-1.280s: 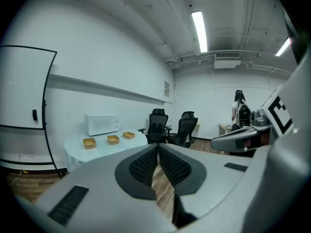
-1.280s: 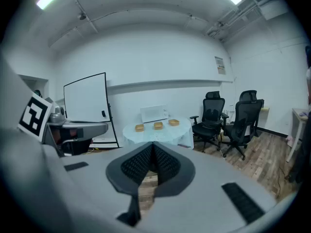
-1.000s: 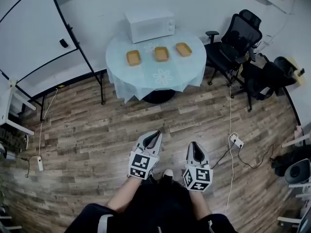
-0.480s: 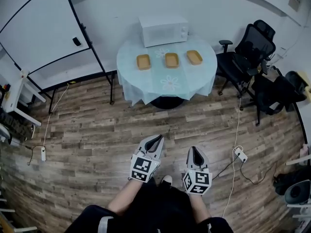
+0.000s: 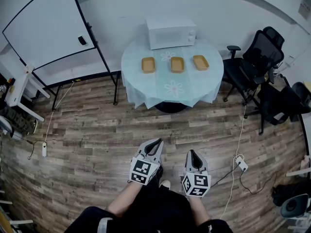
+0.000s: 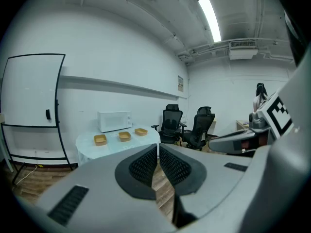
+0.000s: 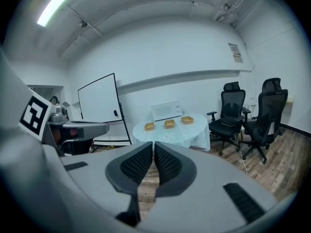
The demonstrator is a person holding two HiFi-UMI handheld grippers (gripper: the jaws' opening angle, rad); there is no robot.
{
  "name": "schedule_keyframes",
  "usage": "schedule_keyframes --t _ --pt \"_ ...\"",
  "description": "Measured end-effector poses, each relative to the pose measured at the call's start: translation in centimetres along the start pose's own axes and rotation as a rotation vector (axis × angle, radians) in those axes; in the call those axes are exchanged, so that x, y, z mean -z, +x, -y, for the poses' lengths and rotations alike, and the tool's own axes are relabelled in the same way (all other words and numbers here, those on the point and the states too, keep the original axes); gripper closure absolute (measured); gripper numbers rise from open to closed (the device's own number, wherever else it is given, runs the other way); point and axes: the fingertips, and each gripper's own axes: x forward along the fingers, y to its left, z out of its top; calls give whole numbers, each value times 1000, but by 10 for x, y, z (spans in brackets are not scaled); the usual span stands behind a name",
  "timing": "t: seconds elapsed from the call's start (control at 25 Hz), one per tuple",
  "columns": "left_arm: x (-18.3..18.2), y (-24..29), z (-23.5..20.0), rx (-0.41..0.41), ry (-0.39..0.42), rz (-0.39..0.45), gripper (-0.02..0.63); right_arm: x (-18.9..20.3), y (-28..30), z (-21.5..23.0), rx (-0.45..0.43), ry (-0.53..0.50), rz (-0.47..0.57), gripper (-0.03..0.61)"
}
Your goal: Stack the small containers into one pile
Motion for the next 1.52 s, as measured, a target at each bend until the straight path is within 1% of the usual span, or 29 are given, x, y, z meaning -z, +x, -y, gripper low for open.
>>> schedule_keyframes --t 0.24,0.4,0.6,0.76,0.88,1.0,1.2,1.36,1.52 --pt "-2 49 -27 19 -17 -11 589 -11 47 13 1 3 -23 552" --pt "-14 91 -57 39 -21 -6 589 -33 95 16 -4 -15 -30 552" --pt "-24 136 -92 74 -24 -23 589 -61 151 18 7 -16 -26 552" --pt "-31 167 -125 94 -25 -28 589 -75 198 15 14 -9 -35 552" --pt "-29 187 -144 110 -21 -41 589 -81 228 11 15 -2 -35 552" --pt "-25 200 -160 116 -26 -56 589 -85 248 8 16 2 -38 552" --pt "-30 219 -181 119 -35 -58 589 -91 274 13 26 11 -45 552" --pt "-20 236 -193 113 -53 -80 589 -88 291 16 20 32 -65 552" --pt "-33 264 -195 116 -53 -84 589 -99 314 33 12 39 -62 552"
